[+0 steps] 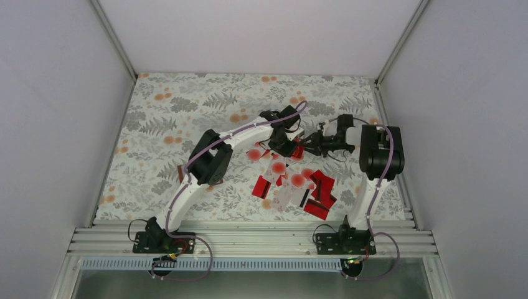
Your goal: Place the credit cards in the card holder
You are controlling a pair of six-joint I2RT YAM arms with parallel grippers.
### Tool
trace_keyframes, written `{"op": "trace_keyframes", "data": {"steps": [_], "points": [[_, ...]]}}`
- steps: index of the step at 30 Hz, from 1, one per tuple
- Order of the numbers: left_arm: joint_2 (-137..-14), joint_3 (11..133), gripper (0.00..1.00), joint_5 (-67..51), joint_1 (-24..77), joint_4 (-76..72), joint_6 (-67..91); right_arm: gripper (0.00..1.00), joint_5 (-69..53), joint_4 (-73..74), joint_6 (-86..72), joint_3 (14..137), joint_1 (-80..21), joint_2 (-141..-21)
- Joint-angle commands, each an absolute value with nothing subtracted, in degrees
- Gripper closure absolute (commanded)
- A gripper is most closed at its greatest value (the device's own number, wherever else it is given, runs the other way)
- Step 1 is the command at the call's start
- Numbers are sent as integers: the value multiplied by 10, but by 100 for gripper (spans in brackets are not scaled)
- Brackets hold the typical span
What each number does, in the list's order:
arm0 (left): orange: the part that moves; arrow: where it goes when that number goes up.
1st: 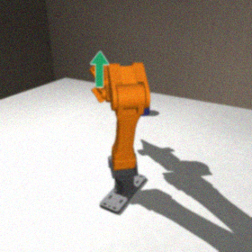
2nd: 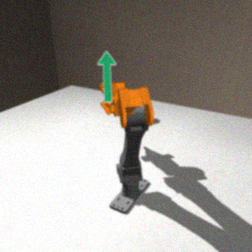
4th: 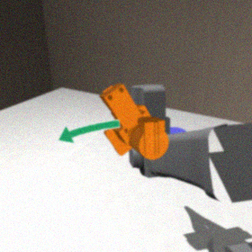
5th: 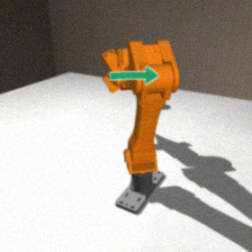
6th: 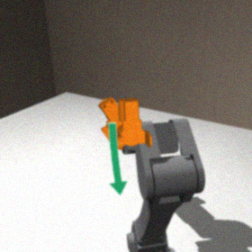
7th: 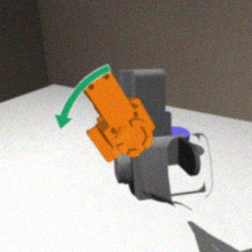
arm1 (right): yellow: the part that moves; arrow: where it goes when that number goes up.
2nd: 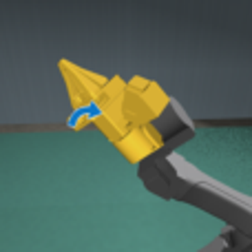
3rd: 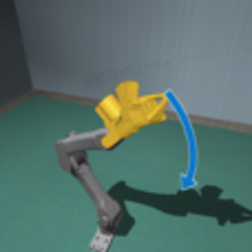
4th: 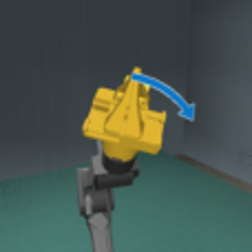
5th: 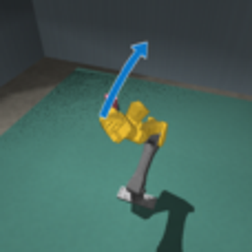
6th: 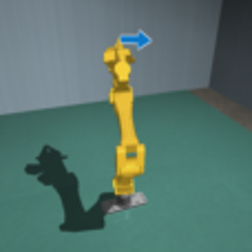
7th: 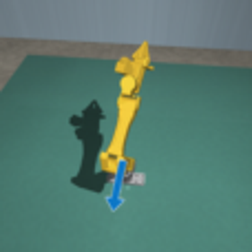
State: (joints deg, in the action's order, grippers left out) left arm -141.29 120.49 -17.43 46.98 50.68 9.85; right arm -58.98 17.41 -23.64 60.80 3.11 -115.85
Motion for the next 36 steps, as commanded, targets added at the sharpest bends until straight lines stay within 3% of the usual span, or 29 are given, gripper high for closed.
{"op": "trace_keyframes", "data": {"steps": [1,10,16,25,32,36], "points": [[-1446,1206,98,-170,473,528,92,78,-607,171,-216,620,18,-1173],[-1444,1209,98,-170,473,530,95,95,-606,174,-211,627,6,-1182],[-1427,1216,96,-166,470,534,105,96,-597,188,-208,630,6,-1169],[-1297,1153,65,-146,446,512,135,96,-617,196,-225,629,6,-1114],[-1168,1045,58,-157,402,474,152,96,-659,174,-252,626,5,-1073],[-1084,981,52,-222,360,437,150,96,-697,162,-276,638,-4,-1046]]}}
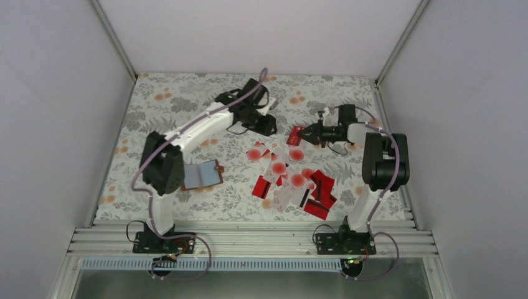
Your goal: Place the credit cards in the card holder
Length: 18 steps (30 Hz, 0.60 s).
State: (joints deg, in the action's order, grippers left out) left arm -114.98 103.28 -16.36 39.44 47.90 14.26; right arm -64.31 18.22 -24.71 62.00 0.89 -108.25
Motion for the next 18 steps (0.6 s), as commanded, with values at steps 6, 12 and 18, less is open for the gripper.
{"op": "trace_keyframes", "data": {"steps": [6,12,18], "points": [[-962,834,41,-400,280,312,169,96,-742,155,-320,691,-50,-1011],[-886,742,36,-530,229,217,210,96,-781,168,-340,763,-115,-1002],[-840,696,31,-574,204,160,253,96,-786,154,-372,801,-183,-999]]}}
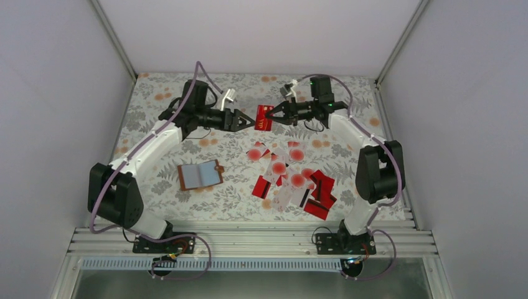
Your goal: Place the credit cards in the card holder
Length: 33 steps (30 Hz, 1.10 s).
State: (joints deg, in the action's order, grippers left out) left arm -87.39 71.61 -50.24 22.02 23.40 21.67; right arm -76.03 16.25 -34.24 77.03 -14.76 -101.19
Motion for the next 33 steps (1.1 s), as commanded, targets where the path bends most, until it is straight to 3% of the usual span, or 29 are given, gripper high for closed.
{"op": "trace_keyframes", "data": {"steps": [1,11,18,33], "points": [[-832,688,33,-584,198,146,264,96,-784,154,-375,809,-188,-999],[-774,628,51,-636,155,61,335,96,-797,142,-407,877,-230,-1011],[-752,610,53,-661,149,2,394,96,-798,148,-407,910,-260,-1022],[-736,622,91,-663,145,-1,413,96,-796,150,-402,944,-292,-1040]]}}
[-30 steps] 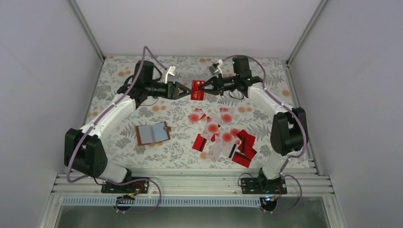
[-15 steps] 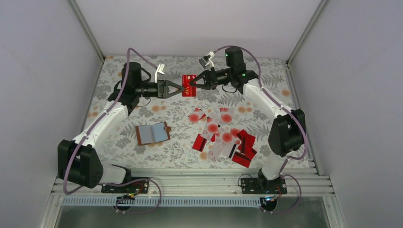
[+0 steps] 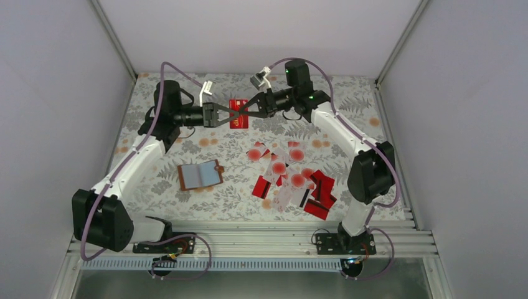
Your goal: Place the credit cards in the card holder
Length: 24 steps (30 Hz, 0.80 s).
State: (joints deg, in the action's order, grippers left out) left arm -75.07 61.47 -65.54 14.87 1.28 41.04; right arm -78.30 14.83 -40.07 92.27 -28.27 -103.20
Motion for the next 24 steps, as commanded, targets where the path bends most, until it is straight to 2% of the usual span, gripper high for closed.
{"op": "trace_keyframes", "data": {"steps": [1,4,5,7,9,22,24], "points": [[-735,622,93,-660,145,3,413,96,-797,151,-402,946,-292,-1040],[-730,619,93,-657,141,11,412,96,-801,152,-398,951,-293,-1041],[-726,617,89,-655,140,14,413,96,-802,153,-395,952,-293,-1042],[-720,613,74,-653,136,20,414,96,-805,159,-390,956,-293,-1042],[-715,608,68,-653,129,26,412,96,-806,161,-386,958,-293,-1042],[-730,605,73,-674,118,27,411,96,-821,179,-368,989,-294,-1063],[-733,608,77,-679,118,16,416,96,-822,179,-368,992,-294,-1066]]}}
